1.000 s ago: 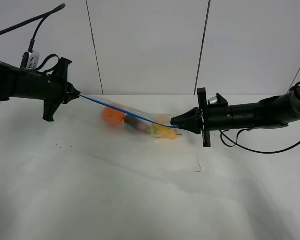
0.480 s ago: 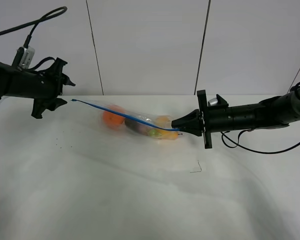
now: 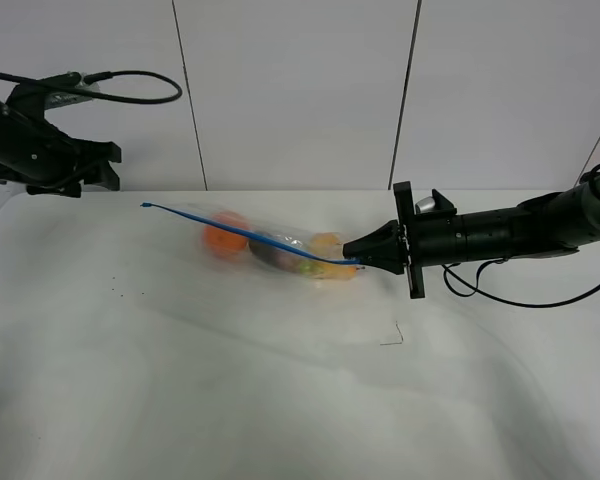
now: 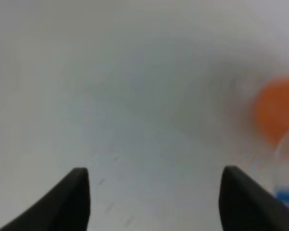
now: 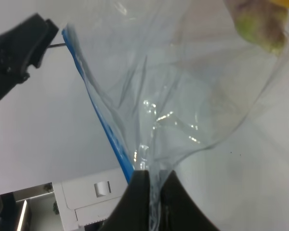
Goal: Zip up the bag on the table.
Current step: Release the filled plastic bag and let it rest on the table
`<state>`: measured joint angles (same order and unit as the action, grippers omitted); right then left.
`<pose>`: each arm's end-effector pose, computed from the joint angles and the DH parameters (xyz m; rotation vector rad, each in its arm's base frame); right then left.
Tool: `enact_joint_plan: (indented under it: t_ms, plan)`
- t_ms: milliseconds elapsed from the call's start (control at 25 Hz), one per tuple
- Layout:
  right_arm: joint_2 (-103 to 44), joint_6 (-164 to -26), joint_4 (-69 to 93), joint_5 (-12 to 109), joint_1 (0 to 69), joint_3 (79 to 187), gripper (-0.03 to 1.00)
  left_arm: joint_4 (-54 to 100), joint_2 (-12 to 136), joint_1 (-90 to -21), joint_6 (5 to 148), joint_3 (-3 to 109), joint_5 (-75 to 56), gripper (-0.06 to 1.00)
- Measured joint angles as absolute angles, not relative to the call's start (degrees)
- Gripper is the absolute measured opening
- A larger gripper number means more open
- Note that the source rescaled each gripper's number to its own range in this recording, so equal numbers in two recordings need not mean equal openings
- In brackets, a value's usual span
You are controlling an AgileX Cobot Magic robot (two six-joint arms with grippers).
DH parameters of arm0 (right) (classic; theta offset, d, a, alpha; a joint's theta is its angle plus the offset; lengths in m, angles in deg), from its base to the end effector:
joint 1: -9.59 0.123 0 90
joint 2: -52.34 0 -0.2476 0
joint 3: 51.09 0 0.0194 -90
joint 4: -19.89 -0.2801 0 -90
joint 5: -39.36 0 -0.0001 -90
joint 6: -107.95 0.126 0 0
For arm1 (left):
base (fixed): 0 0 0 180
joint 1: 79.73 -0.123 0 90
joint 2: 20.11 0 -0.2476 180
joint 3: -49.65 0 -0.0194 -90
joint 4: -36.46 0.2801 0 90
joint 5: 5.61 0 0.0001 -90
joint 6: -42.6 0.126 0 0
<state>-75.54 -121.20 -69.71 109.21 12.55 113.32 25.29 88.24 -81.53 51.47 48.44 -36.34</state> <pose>0.3529 0.1367 0.0696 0.2482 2.4482 1.8411 0.4294 0.0010 0.1867 -0.0103 2.4376 -0.1129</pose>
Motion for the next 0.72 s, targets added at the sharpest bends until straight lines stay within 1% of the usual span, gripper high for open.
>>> enact_joint_plan:
  t_ms: [80, 240, 440, 720]
  plan:
    - [-75.54, -121.20, -69.70, 109.21, 12.55, 113.32, 0.00, 29.27, 88.24, -81.53, 51.47, 51.56, -44.08, 0.84]
    - [-75.54, -121.20, -69.65, 109.21, 12.55, 113.32, 0.00, 31.04, 88.24, -81.53, 51.28, 56.02, -58.22, 0.84]
    - [-75.54, -121.20, -69.64, 109.21, 12.55, 113.32, 0.00, 33.03, 88.05, -81.32, 49.58, 57.30, -71.76, 0.84]
    - [-75.54, -121.20, -69.54, 109.21, 12.55, 113.32, 0.00, 39.05, 87.94, -77.16, 46.64, 57.42, -72.94, 0.84]
